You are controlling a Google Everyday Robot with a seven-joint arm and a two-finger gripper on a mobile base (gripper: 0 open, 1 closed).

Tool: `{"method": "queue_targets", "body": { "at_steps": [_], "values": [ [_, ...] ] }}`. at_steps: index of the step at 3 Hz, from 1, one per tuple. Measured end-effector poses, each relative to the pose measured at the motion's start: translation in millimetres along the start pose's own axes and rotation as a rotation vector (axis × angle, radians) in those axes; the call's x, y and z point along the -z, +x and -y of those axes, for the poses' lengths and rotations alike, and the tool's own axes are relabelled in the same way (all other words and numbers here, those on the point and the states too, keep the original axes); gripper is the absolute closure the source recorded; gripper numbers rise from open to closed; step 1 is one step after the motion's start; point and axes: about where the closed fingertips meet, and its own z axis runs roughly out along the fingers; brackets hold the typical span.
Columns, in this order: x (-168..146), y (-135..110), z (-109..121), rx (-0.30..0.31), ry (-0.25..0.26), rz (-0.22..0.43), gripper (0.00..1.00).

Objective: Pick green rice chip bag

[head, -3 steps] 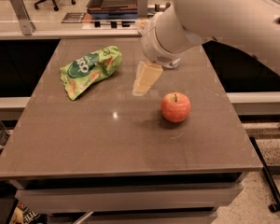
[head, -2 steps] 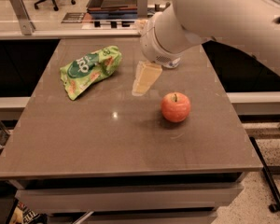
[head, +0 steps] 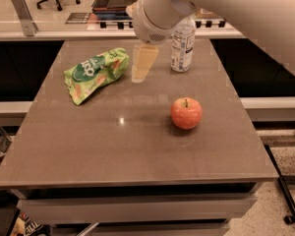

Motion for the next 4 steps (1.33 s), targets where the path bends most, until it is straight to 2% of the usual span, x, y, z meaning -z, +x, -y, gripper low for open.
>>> {"method": "queue_targets", "body": {
  "at_steps": [1,2,4],
  "values": [
    [-26.5,-7.6,17.1,0.042,-0.059,-0.013,0.00],
    [-61.7,-9.2,20.6,0.058,-0.107,0.001,0.00],
    [-129.4,-26.9,25.1,0.086,-0.146,0.102,0.00]
  ]
}}
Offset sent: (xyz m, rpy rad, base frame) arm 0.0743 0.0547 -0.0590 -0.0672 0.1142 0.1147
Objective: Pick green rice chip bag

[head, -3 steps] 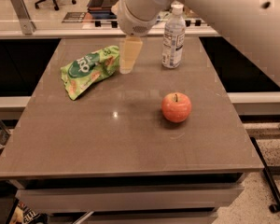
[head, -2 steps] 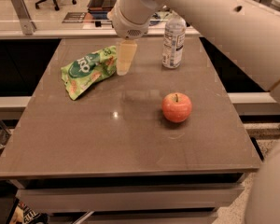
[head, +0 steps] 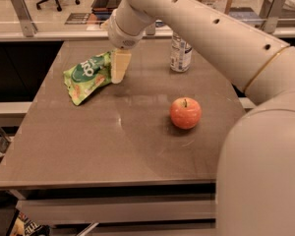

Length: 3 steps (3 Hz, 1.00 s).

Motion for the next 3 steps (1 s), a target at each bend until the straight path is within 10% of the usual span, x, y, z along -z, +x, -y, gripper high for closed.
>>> {"method": "queue_targets", "body": {
  "at_steps": [1,3],
  "values": [
    [-28.2,-12.5,3.5,0.017,-0.023,0.054,0.00],
    [-55.3,-23.0,-6.2,0.021,-0.058,0.111,0.41]
  ]
}}
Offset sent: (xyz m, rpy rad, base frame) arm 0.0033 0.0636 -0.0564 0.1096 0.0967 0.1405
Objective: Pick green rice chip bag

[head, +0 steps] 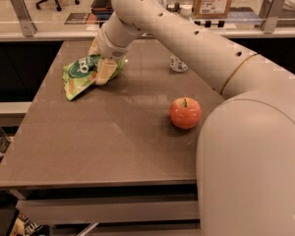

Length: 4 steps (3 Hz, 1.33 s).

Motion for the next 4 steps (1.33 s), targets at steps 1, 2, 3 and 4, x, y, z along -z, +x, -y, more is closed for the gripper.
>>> {"method": "queue_targets", "body": {
  "at_steps": [1,2,3,4],
  "values": [
    [-2.9,-0.6,-1.2,0.001,-0.005,0.002,0.64],
    [-5.7,-1.2,-2.3,0.001,-0.009,0.003,0.87],
    [-7.7,-1.7,-3.2,0.002,-0.013,0.004,1.00],
    [-7.3,-2.0,-2.9,0.002,-0.013,0.004,1.00]
  ]
}}
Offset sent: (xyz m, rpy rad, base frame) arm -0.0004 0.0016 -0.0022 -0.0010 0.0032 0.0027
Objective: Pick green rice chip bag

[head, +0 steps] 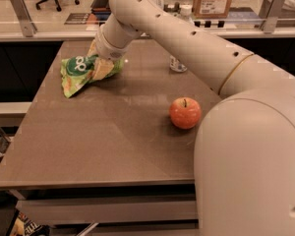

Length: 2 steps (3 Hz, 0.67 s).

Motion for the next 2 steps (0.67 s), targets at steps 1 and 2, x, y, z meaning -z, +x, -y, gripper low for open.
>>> {"method": "queue_targets", "body": {
  "at_steps": [1,2],
  "values": [
    [5.6,-2.4,7.3,0.008,0.001,0.018,1.00],
    [23.1,-14.2,21.1,0.033,0.011,0.001,1.00]
  ]
}}
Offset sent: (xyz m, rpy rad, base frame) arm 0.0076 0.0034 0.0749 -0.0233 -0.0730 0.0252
